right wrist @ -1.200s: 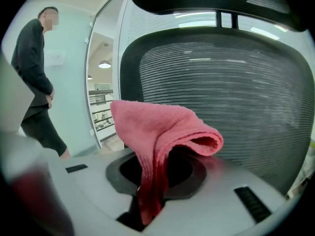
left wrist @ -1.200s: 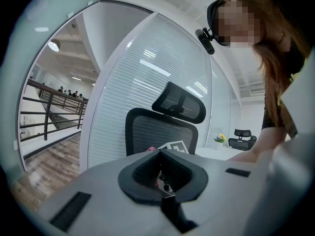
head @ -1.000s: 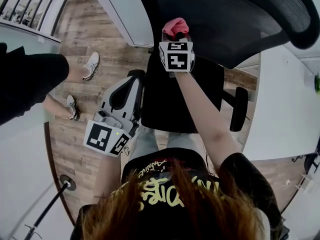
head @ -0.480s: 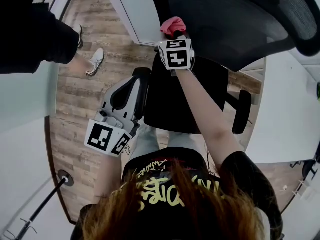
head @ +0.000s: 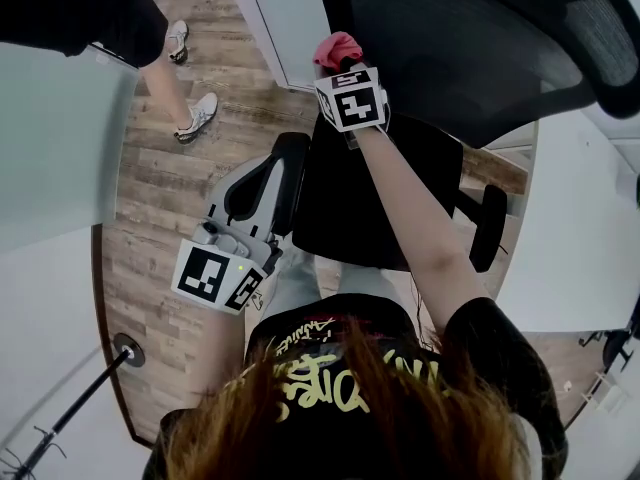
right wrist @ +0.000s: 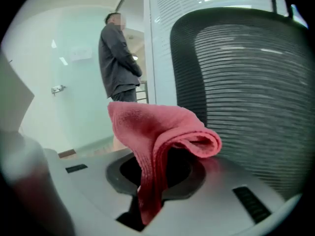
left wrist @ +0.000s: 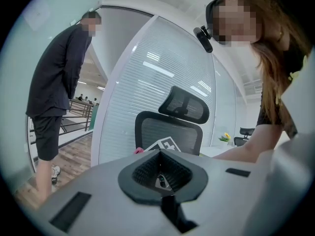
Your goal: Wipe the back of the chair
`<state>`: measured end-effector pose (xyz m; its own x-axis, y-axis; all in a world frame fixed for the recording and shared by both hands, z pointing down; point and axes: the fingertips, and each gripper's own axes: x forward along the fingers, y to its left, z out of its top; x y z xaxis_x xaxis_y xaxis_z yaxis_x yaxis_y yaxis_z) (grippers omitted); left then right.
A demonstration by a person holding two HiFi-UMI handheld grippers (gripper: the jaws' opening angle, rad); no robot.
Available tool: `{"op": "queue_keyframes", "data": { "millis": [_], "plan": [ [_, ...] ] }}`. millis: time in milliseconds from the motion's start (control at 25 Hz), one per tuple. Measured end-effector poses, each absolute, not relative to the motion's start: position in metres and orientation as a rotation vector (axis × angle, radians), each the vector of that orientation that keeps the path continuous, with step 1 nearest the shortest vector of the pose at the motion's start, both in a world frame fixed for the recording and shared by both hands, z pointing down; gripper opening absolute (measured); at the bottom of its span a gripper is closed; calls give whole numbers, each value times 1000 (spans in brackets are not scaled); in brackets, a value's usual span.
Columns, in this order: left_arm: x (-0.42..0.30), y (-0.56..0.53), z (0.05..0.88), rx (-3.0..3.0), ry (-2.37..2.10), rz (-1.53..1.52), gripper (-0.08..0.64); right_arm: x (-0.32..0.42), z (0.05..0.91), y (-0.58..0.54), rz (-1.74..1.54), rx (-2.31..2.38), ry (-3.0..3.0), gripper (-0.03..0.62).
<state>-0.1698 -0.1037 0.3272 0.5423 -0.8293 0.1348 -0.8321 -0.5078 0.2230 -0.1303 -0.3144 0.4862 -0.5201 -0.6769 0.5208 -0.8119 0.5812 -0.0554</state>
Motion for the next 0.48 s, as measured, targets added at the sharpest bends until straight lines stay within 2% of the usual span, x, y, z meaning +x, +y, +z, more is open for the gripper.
{"op": "queue_keyframes", "data": {
  "millis": [240, 480],
  "plan": [
    [-175, -89, 320, 2521, -1418, 23, -8, -145, 471, -305, 410, 1155, -2433, 64],
    [-172, -86, 313, 2528, -1428, 2, -8, -103, 442, -281, 396, 1284, -2508, 64]
  ]
}}
